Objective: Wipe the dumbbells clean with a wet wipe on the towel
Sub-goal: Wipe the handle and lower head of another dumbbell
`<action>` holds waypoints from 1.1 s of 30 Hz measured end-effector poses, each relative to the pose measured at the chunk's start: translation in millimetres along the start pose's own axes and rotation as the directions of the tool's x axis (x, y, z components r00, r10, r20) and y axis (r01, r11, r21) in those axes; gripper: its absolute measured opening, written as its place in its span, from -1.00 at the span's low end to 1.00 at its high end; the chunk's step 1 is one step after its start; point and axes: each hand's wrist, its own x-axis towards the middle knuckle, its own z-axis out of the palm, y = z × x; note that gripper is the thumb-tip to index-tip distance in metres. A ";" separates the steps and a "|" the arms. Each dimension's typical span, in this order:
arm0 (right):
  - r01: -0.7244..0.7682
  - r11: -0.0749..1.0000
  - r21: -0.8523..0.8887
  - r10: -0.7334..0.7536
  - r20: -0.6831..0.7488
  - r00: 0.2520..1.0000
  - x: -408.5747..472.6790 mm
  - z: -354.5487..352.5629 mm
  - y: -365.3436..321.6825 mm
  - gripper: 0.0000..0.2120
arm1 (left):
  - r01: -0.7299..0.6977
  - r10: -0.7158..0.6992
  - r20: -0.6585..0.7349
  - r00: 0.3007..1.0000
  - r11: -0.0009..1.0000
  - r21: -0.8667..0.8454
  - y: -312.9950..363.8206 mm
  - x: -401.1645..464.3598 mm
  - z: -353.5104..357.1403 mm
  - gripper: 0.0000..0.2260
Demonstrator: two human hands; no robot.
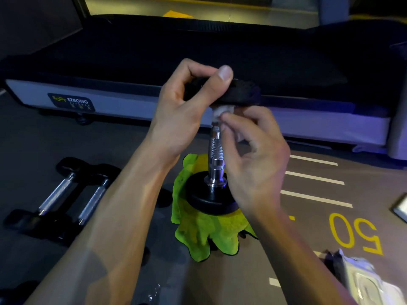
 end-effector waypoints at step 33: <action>0.012 0.957 -0.291 0.166 0.579 0.798 -30.1 -18.5 -25.7 -0.81 | -0.154 0.164 -0.033 0.986 0.966 0.205 -2.4 -7.1 -29.4 -0.90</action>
